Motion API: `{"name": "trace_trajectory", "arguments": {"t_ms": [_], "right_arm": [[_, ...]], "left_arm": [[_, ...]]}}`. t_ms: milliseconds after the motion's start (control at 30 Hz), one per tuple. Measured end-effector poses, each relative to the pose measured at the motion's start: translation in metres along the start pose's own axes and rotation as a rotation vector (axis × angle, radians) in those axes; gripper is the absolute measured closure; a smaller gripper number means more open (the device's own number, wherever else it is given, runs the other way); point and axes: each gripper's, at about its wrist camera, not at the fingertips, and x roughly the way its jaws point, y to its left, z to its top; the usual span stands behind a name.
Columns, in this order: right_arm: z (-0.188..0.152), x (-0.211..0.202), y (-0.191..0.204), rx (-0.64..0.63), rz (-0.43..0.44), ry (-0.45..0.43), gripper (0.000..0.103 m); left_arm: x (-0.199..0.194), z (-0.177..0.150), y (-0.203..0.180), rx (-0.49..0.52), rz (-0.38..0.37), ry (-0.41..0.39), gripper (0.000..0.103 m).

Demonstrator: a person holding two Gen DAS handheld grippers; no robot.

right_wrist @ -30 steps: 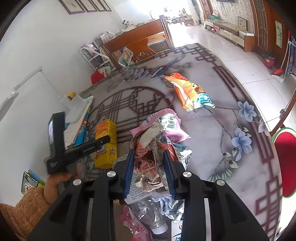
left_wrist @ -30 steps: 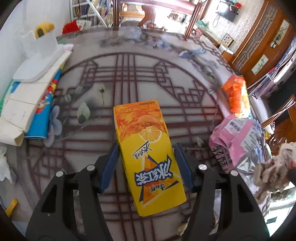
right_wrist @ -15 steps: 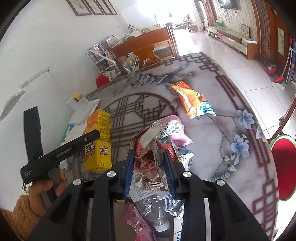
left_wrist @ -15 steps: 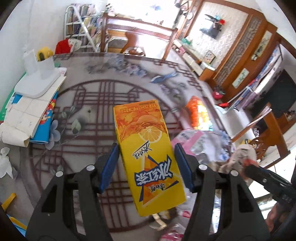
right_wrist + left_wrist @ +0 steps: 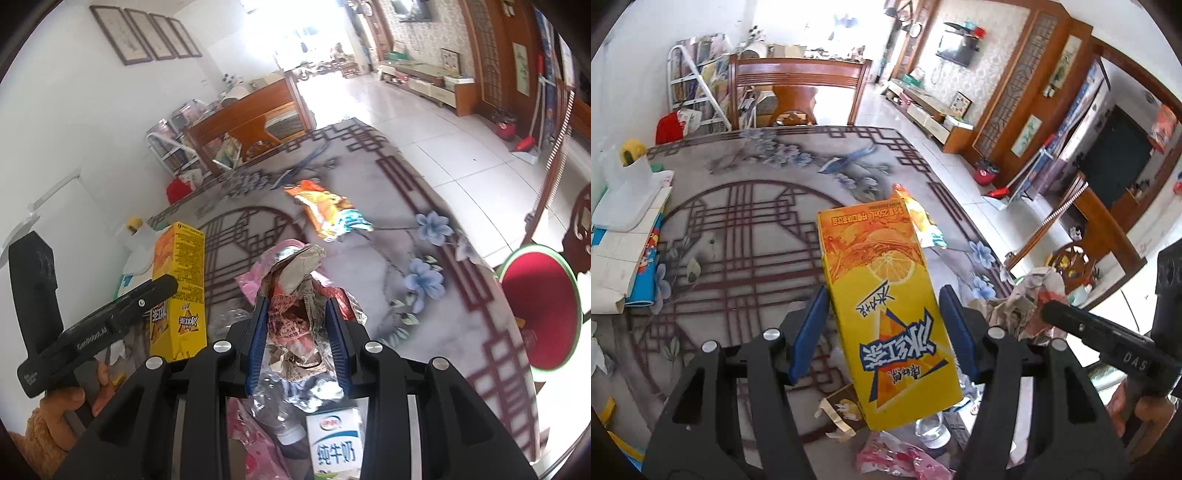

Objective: Collect trash
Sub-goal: 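Carry the drink carton and crumpled paper with both tools over the red bucket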

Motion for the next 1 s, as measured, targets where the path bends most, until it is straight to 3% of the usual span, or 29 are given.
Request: {"name": "trace_trajectory", "arguments": {"t_ms": [1000], "right_arm": [[0.001,-0.029,-0.065,0.092,-0.045,-0.027,0.072]], "left_arm": [[0.021,-0.002,-0.049,0.007,-0.047,0.030,0.044]]}}
